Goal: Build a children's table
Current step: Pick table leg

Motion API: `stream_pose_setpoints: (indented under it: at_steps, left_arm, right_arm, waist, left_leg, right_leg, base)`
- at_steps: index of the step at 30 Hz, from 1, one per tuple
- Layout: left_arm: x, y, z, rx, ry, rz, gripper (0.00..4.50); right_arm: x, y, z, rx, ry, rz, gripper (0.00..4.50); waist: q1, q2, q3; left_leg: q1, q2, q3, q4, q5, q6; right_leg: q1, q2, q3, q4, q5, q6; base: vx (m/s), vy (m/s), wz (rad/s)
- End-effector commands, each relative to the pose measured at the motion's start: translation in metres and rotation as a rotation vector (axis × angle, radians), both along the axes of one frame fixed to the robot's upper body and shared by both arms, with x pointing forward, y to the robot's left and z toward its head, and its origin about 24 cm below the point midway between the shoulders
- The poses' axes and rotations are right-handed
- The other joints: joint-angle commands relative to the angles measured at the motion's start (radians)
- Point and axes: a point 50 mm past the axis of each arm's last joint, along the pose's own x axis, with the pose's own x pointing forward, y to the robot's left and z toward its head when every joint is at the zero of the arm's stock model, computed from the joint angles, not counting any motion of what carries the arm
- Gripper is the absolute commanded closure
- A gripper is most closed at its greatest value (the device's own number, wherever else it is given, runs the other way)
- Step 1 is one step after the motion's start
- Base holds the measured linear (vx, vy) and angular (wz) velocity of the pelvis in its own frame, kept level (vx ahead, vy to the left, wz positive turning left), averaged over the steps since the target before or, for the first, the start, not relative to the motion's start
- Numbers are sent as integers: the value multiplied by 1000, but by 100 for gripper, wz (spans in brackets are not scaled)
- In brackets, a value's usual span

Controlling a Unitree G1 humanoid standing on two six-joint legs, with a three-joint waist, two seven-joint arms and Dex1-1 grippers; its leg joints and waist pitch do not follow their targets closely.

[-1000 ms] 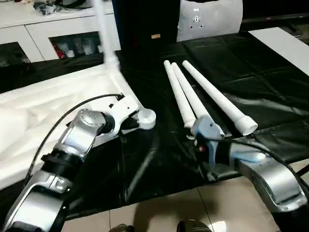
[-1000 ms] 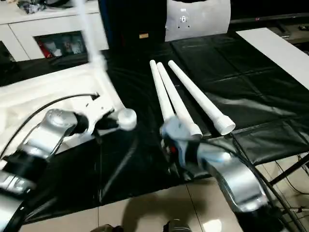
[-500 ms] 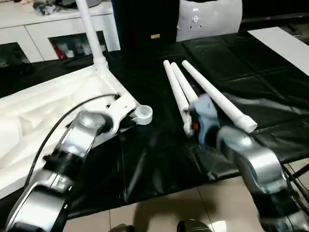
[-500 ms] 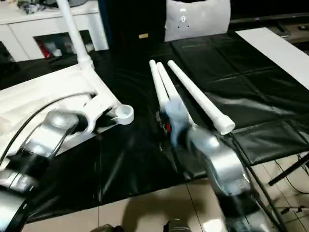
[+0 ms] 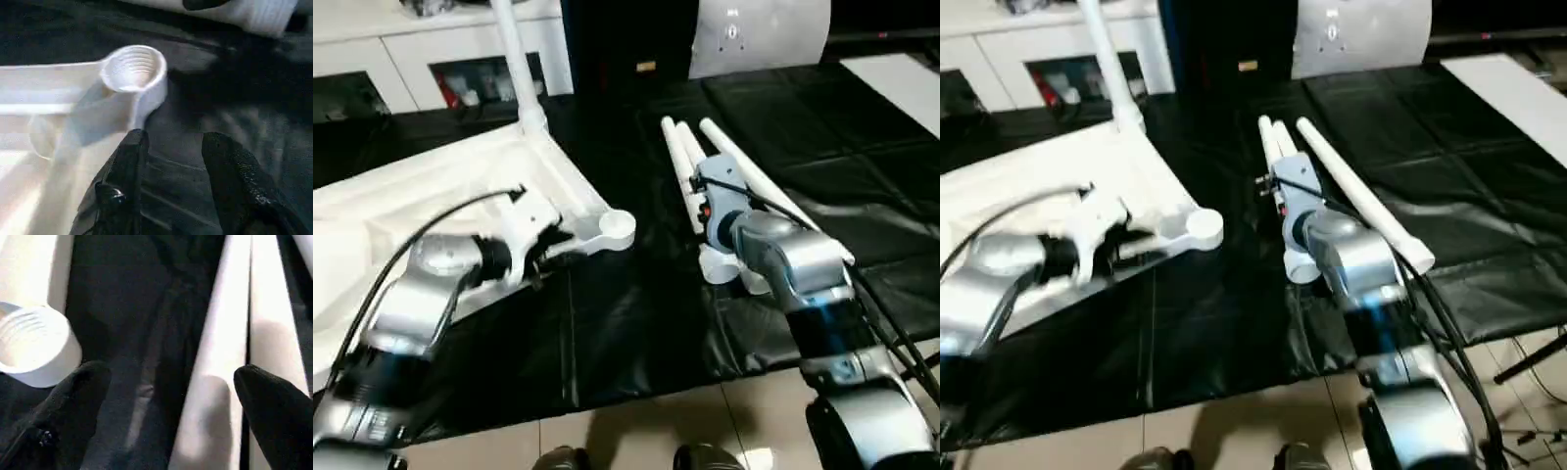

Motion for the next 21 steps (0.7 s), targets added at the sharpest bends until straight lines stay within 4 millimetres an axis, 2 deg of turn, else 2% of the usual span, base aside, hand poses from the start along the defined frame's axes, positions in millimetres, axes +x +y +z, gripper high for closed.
stream_pose_setpoints:
  at_steps: [1,3,7,13,16,19,21]
  left_arm:
    - [-7,-4,8,-18,-9,-42,213]
    - [-13,-6,8,-32,5,-50,205]
    - [-18,-8,6,-31,17,-47,170]
    - [-22,-14,6,-39,28,-44,125]
    - [-23,-17,7,-51,24,-50,99]
    - [-23,-20,9,-63,21,-50,76]
    - [-24,-21,9,-71,23,-48,65]
  right_arm:
    - [3,-1,3,-5,12,-26,0]
    - [4,-1,2,-11,28,-32,0]
    - [4,-1,-4,-12,76,-39,0]
    - [0,1,-19,8,194,-22,0]
    - [0,1,-22,36,239,-21,0]
    - [1,0,-23,63,272,-17,0]
    - [2,-1,-23,73,285,-17,29]
  waist:
    - [3,-8,-82]
    - [2,-10,-82]
    - [2,-11,-81]
    - [1,-11,-89]
    - [2,-13,-94]
    - [3,-13,-94]
    - [2,-12,-95]
  left_leg:
    - [21,57,-18,-59,-71,30]
    - [18,57,-19,-60,-86,20]
    - [21,52,-17,-59,-120,8]
    - [20,52,-19,-57,-111,1]
    - [19,52,-19,-54,-89,8]
    - [18,51,-18,-52,-91,8]
    - [18,52,-19,-52,-101,6]
  right_leg:
    - [58,-85,59,-61,-155,-214]
    - [60,-86,59,-59,-172,-215]
    - [57,-82,60,-68,-244,-183]
    - [58,-78,58,-63,-204,-189]
    - [61,-78,58,-57,-160,-204]
    - [62,-77,57,-57,-156,-207]
    - [62,-78,56,-58,-157,-211]
  base:
    - [0,0,0]
    - [0,0,0]
    - [0,0,0]
    - [0,0,0]
    - [0,0,0]
    - [0,0,0]
    - [0,0,0]
